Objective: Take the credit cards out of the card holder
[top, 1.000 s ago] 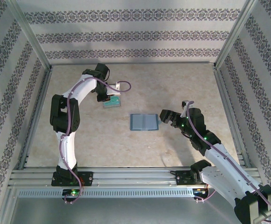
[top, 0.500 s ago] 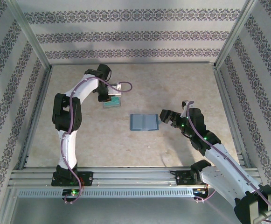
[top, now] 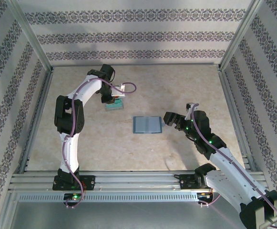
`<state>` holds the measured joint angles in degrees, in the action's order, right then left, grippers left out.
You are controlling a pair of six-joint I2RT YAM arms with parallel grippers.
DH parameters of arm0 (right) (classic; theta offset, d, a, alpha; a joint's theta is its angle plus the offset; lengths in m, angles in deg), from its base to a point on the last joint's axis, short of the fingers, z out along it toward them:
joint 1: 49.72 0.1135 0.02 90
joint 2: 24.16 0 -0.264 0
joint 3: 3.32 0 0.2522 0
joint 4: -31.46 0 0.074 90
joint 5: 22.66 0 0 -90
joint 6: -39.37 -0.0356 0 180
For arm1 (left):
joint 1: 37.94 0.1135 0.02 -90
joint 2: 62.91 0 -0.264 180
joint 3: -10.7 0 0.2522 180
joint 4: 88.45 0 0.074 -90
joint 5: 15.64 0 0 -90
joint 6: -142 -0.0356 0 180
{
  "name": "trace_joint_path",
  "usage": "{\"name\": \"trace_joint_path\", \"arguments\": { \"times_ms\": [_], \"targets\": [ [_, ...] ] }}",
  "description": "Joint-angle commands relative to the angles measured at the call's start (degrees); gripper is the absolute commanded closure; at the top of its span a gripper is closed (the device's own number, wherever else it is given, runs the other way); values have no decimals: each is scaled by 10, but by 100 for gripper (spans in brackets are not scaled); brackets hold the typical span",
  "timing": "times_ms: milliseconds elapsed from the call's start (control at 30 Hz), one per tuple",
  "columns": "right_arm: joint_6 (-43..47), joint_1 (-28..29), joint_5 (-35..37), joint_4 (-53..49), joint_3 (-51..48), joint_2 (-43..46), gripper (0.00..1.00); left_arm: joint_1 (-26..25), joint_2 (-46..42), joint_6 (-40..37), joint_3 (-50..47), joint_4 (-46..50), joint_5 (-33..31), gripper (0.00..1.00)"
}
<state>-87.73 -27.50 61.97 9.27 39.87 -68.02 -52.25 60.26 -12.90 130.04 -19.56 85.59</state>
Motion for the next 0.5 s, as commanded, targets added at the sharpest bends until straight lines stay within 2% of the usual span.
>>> {"name": "trace_joint_path", "arguments": {
  "times_ms": [0, 233, 467],
  "targets": [
    [1, -5, 5, -7, 14, 6, 2, -7, 8, 2, 17, 28, -11, 83],
    [-3, -5, 35, -35, 26, -1, 2, -9, -8, 15, 25, 45, 7, 81],
    [-2, 10, 68, -91, 62, -47, 2, -22, -51, 57, 39, 75, 39, 59]
  ]
}}
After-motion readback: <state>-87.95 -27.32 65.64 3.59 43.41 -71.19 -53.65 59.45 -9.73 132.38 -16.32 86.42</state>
